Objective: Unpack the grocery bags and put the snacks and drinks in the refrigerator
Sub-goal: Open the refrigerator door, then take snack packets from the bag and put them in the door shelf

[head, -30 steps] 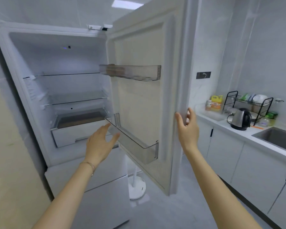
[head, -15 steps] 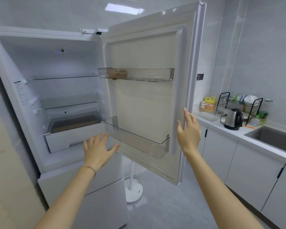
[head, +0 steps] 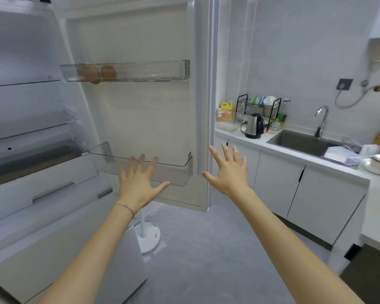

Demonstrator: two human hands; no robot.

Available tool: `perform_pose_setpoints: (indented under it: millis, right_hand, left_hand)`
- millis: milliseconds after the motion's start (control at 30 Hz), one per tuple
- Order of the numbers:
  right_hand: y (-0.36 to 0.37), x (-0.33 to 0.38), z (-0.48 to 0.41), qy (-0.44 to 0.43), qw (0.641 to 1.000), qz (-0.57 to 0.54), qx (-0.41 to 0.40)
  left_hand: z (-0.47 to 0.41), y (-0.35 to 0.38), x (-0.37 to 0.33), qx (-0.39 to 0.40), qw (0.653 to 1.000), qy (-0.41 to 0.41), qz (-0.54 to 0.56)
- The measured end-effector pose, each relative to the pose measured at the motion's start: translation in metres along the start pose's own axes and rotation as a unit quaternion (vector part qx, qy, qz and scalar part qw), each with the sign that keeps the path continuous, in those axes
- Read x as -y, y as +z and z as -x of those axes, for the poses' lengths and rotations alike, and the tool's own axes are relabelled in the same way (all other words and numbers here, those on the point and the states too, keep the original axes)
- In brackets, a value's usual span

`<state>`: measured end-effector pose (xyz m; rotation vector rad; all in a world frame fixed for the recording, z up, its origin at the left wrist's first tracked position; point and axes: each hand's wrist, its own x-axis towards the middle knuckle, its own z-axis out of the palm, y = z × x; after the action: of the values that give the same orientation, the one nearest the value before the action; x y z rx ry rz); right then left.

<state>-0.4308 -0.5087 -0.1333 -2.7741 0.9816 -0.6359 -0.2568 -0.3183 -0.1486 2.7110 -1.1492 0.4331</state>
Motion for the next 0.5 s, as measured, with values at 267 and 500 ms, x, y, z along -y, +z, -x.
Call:
perform_pose_setpoints:
  millis: [267, 500]
  right_hand:
    - [-0.028, -0.081, 0.048, 0.118, 0.992, 0.045, -0.012]
    - [-0.068, -0.172, 0.083, 0.186, 0.979, 0.071, -0.033]
  left_hand:
    - [-0.010, 0.014, -0.112, -0.059, 0.981, 0.153, 0.104]
    - [-0.019, 0.027, -0.216, -0.056, 0.948, 0.275, 0.147]
